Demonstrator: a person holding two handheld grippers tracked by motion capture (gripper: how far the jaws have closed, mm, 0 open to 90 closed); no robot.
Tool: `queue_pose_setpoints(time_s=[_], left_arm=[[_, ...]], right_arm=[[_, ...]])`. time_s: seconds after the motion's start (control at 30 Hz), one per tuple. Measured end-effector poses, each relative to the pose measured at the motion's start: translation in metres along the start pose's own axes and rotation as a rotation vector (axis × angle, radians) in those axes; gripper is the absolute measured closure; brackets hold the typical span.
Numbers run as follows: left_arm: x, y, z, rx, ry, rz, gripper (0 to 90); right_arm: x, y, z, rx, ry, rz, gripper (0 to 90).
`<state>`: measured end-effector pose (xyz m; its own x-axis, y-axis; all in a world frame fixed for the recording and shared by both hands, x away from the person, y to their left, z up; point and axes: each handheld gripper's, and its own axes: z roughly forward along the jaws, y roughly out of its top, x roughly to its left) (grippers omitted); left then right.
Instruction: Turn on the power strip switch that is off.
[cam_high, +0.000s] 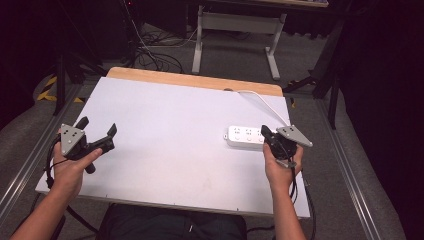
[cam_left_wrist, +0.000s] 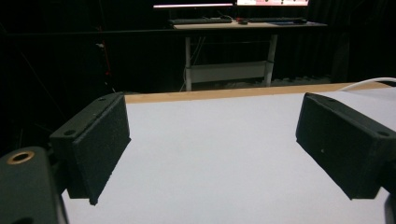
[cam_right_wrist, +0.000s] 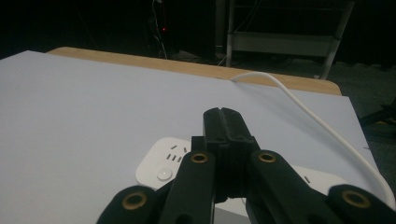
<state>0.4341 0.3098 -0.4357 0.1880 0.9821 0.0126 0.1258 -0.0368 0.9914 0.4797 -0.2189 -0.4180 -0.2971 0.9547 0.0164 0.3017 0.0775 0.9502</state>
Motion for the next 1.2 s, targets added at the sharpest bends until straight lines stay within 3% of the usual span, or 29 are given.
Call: queue_pose_setpoints(time_s=[0.7,1.2], left_arm=[[-0.002,0.001,-0.001,-0.006,-0.007,-0.001,10.6],[-0.001,0.001,-0.002,-0.009,-0.005,0.000,10.6]], right_arm=[[0.003,0.001,-0.025,-0.118,-0.042,-0.009,90.0],[0.008,-0.002,-0.042,-0.177,-0.040,-0.008,90.0]])
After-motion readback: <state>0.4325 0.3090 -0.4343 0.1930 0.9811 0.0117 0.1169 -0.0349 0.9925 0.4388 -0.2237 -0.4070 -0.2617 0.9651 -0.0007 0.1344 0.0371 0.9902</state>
